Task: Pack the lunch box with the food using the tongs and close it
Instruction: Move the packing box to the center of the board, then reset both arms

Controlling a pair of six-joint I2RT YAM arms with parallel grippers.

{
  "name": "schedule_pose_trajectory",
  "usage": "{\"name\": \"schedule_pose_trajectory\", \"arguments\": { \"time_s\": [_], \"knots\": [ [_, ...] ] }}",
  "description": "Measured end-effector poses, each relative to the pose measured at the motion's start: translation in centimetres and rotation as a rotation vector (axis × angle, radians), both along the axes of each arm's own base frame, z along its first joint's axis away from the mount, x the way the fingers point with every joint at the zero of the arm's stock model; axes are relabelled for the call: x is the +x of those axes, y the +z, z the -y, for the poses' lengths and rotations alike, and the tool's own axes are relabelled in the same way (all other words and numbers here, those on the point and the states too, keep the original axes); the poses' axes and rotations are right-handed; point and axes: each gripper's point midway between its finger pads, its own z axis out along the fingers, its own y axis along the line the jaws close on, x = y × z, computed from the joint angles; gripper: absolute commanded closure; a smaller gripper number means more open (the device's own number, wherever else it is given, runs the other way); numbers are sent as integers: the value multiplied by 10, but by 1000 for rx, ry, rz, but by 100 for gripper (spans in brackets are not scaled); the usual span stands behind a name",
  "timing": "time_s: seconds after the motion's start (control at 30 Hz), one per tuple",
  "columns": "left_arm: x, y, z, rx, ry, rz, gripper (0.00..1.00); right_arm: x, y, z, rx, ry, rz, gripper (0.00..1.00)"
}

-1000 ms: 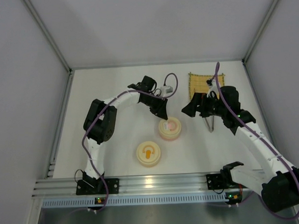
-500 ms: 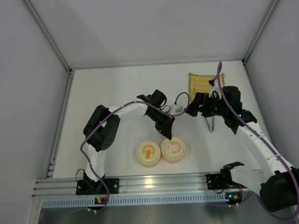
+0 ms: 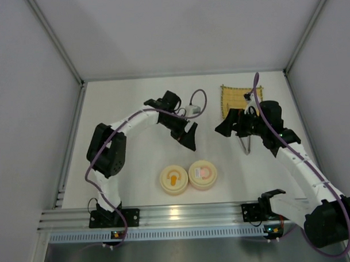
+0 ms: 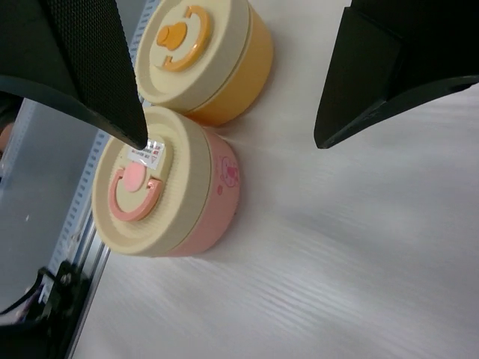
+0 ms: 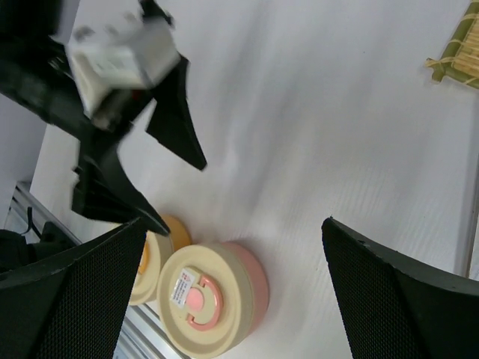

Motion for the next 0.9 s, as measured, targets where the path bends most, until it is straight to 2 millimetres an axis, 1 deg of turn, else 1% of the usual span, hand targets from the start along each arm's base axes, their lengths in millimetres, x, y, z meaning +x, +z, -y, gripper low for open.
{"name": "schedule_pose_trajectory", "arguments": {
  "time_s": [0.03,0.1,0.13,0.17,0.2,0.27,0.3,0.33,0.4,0.43,0.5,0.6,0.67,0.77,0.83,0.9],
  "knots": [
    [13,15,-4,-22,37,24,2,0,0,0,-3,1,2,1],
    [42,52,-17,-79,117,92,2,1,-2,0,-9,5,1,1],
    [58,75,-28,-112,167,134,2,1,-3,0,-12,6,-3,1],
    [69,92,-38,-136,205,172,2,2,-5,1,-16,7,-7,1],
    [81,110,-53,-159,254,216,2,3,-8,1,-22,9,-12,1],
    [97,136,-85,-175,356,277,2,4,-14,2,-37,6,-26,1],
    [105,144,-102,-183,409,310,2,5,-17,4,-46,3,-34,1],
    [108,147,-120,-179,460,326,2,5,-20,5,-56,-5,-43,1],
    [109,140,-157,-145,563,328,2,6,-25,10,-79,-22,-51,1],
    [108,133,-173,-126,608,320,2,6,-26,12,-92,-31,-52,1],
    [103,112,-201,-77,689,287,2,8,-29,17,-114,-50,-53,1],
    [91,82,-240,5,800,243,2,11,-32,23,-142,-76,-48,1],
    [80,69,-261,53,859,242,2,12,-35,25,-154,-87,-46,1],
    [65,64,-278,118,910,292,2,7,-50,29,-175,-97,-70,1],
    [57,66,-285,149,930,341,2,1,-64,32,-191,-100,-102,0],
    [55,68,-290,168,944,381,2,-3,-73,33,-205,-101,-123,1]
  ]
}}
